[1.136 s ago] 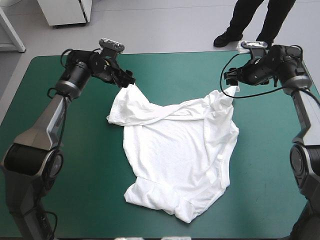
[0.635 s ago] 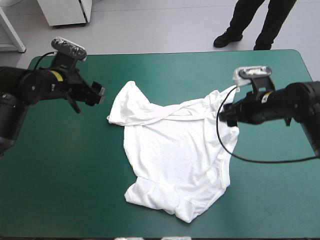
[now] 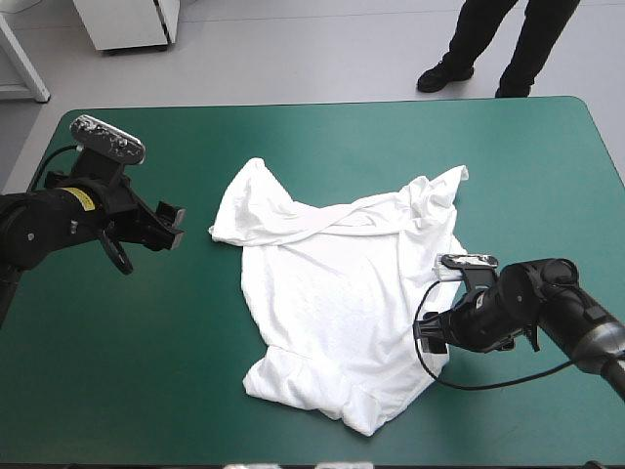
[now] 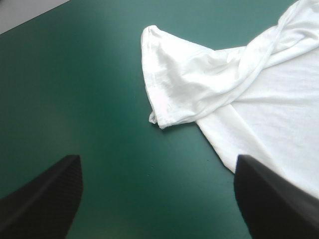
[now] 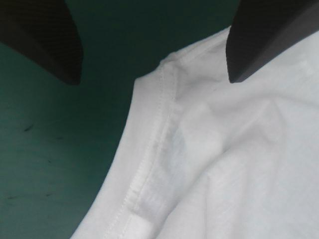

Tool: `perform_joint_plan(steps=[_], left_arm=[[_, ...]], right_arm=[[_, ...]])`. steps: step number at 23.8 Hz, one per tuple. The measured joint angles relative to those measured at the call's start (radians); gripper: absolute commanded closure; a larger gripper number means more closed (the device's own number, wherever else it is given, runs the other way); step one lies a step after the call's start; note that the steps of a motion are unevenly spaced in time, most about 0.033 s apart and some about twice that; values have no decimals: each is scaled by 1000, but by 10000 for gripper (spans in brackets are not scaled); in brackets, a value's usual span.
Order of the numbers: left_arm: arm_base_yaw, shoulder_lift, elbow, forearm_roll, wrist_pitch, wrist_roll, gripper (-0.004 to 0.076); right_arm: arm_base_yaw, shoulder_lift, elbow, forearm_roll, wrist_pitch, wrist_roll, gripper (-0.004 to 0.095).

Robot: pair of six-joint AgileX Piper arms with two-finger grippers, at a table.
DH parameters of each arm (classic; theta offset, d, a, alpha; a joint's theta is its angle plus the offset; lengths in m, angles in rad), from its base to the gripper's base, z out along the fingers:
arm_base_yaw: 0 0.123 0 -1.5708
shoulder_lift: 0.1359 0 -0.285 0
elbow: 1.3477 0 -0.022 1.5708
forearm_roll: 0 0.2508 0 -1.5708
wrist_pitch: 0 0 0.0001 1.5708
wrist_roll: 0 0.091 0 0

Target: Fold the cloth

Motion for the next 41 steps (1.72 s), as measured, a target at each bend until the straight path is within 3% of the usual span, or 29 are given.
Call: perform_joint_plan(steps=[6, 12, 16, 18, 21, 23, 29, 37, 39, 41], left_arm=[[0, 0, 0, -6, -4, 0, 123], [0, 22, 0, 0, -12, -1, 123], [0, 73, 0, 0, -20, -1, 123], [0, 121, 0, 6, -38, -1, 123], [0, 219, 0, 61, -56, -24, 123], [0, 322, 0, 77, -88, -30, 123], [0, 614, 0, 137, -174, -72, 123], [0, 770, -50, 145, -222, -86, 127], [0, 793, -74, 125, -220, -87, 163], [0, 803, -92, 103, -218, -83, 253]], right_arm=[[0, 157, 5, -2, -63, -43, 244], [57, 211, -8, -65, -54, -56, 392], [121, 228, -17, -139, -45, -51, 430], [136, 234, -20, -161, -42, -42, 551], [137, 239, -21, -160, -50, -47, 833], [140, 241, -23, -134, -78, -75, 923], [142, 244, -25, -73, -94, -128, 925], [145, 249, -28, -46, -79, -161, 925], [145, 249, -28, -43, -76, -164, 925], [145, 250, -28, -39, -74, -169, 925]])
